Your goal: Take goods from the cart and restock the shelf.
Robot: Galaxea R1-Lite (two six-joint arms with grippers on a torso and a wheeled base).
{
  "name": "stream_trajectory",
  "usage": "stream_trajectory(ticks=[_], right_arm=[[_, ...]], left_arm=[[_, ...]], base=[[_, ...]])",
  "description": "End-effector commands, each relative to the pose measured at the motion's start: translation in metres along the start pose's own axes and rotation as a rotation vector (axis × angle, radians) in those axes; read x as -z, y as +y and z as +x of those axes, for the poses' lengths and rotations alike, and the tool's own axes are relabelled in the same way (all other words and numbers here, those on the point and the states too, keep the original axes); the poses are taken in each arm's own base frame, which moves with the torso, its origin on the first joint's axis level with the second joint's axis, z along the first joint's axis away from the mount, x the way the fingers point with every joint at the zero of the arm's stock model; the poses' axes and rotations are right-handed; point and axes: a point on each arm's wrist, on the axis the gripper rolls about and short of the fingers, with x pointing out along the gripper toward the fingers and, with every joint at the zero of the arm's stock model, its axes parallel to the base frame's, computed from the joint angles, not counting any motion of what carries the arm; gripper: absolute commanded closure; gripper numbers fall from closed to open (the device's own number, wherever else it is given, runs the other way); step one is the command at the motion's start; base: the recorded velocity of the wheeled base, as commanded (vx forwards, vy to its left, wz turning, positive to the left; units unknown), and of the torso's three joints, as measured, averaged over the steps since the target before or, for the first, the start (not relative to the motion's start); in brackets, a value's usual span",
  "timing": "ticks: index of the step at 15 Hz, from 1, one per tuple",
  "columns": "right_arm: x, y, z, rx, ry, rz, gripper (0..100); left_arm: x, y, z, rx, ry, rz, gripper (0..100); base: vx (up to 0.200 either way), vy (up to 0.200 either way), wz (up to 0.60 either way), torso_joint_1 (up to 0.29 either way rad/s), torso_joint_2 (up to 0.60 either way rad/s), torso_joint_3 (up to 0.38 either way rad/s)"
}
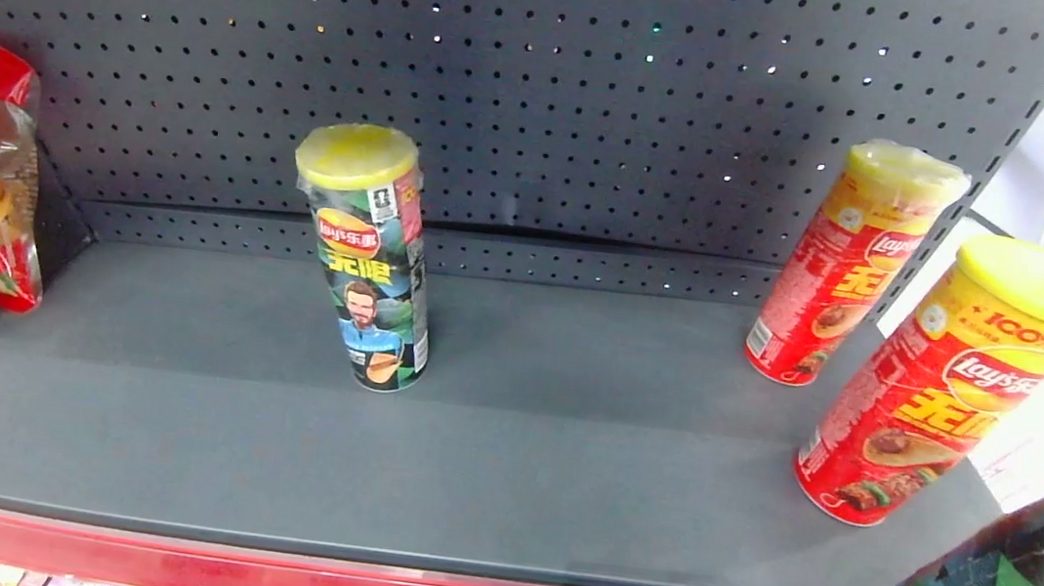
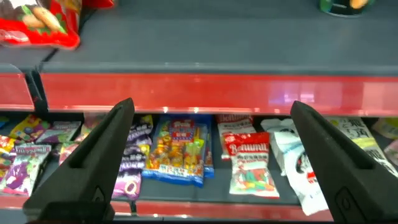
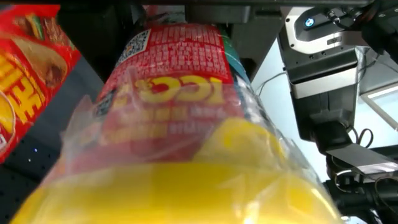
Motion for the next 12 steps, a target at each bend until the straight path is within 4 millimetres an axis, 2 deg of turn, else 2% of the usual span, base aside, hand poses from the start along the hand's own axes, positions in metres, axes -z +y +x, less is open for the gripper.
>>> stream_trajectory(ticks=[1,10,12], right_arm=[[0.0006,-0.0008,0.0005,0.001,0.003,0.004,100],[0.0027,0.0000,-0.0004,0.005,0.006,0.008,100],[0.0030,0.0003,-0.0006,0.005,0.006,0.008,100]], left_arm=[[-0.0001,0.0000,0.0001,0.000,0.000,0.000,0],[0.0000,0.0000,0.0001,0.000,0.002,-0.001,0],[0.0000,0.0000,0.0001,0.000,0.002,0.000,0]], base=[[0.000,0.200,0.00,0.007,0.01,0.002],[0.000,0.200,0.00,0.004,0.00,0.000],[0.000,0.000,0.00,0.000,0.00,0.000]])
